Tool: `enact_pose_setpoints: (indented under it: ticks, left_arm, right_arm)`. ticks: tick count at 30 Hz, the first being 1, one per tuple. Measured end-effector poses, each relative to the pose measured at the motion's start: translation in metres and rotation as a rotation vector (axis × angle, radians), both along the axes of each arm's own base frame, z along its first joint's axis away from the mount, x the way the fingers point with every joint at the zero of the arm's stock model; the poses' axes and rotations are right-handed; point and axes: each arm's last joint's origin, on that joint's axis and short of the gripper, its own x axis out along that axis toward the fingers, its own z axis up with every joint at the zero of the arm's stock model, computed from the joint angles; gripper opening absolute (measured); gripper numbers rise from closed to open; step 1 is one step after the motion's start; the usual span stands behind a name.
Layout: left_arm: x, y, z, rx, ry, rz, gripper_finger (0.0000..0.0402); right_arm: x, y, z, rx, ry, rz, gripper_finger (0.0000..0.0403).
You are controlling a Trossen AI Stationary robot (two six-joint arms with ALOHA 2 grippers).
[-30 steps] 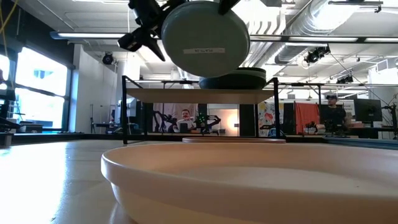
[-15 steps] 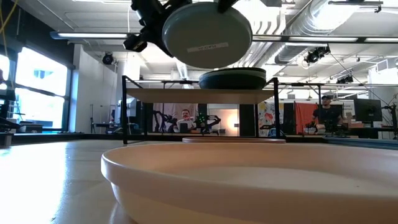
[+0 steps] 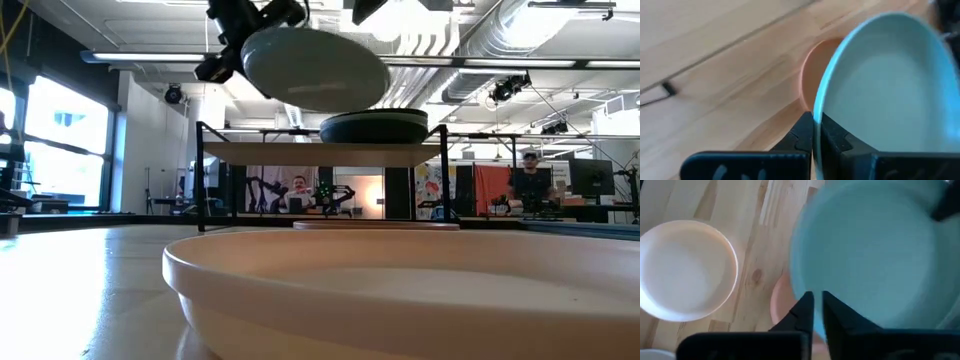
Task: Place and stack plates onto a shelf
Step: Put the green plate on the shelf
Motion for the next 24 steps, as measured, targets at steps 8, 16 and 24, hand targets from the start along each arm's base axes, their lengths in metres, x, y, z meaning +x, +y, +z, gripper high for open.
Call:
enact_pose_setpoints:
  ticks: [8,16,24]
  left_arm:
    - [0.000,0.001,0.000,0.033,0.008,0.016,0.0001]
    - [-0.010,0.009,-0.004,0.048,0.098,0.037,0.0001]
    - [-0.027,0.024,0.004,0.093,0.131,0.117,0.0001]
  right_arm:
    - [0.000,-0.001,0.000,-0.013,-0.006,-0.008,0.0101]
    - [-0.014,-0.003,0.015,-0.019,0.070,-0.018,0.0124]
    - [-0.022,-0.004,0.028,0.005,0.078,-0.072,0.0124]
